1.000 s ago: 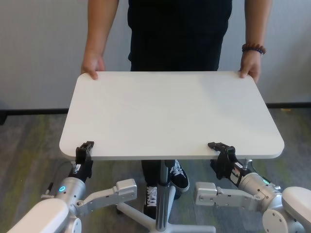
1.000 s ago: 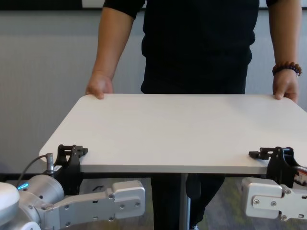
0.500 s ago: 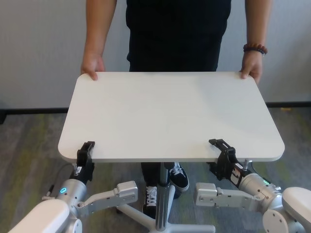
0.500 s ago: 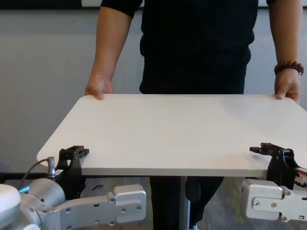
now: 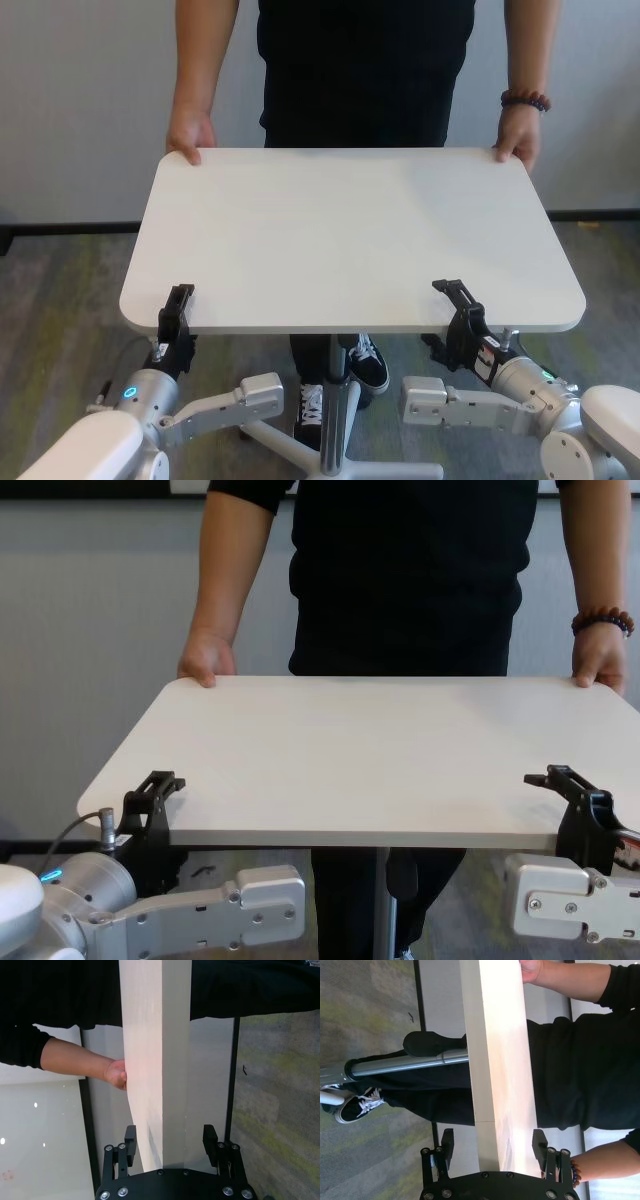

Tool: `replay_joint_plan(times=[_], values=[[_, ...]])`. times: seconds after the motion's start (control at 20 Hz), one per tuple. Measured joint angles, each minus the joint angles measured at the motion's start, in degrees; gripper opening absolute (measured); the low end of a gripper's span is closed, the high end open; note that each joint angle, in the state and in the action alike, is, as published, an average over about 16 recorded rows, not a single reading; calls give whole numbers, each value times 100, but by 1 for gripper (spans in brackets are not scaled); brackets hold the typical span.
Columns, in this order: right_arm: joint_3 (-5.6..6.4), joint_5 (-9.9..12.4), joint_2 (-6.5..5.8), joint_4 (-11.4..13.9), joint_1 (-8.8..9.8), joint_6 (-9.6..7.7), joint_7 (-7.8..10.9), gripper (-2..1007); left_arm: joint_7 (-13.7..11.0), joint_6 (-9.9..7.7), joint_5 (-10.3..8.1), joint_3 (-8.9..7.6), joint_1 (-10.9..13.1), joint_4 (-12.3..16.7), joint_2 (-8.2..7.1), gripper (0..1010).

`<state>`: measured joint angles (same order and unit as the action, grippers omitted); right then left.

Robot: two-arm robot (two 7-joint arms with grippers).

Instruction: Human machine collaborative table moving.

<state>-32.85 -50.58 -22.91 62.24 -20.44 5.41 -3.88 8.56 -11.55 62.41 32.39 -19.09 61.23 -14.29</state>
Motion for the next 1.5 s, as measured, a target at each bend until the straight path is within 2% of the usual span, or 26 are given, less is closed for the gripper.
replay_joint_plan(times=[0.4,0.8,1.1,1.5], values=[[0,-3,-1,5,1,0,-3,1002,-7,1,2,2,0,11,-5,968],[-16,-50,-78,160,60,-64,66,1005,-198,-102,59,37,99,237,-101,1000],[-22,-103,-229,486,213,-178,182,1005,-428,-273,143,45,311,657,-258,1000],[25,-110,-494,1116,578,-286,364,1005,-712,-530,263,-47,822,1496,-549,1000]])
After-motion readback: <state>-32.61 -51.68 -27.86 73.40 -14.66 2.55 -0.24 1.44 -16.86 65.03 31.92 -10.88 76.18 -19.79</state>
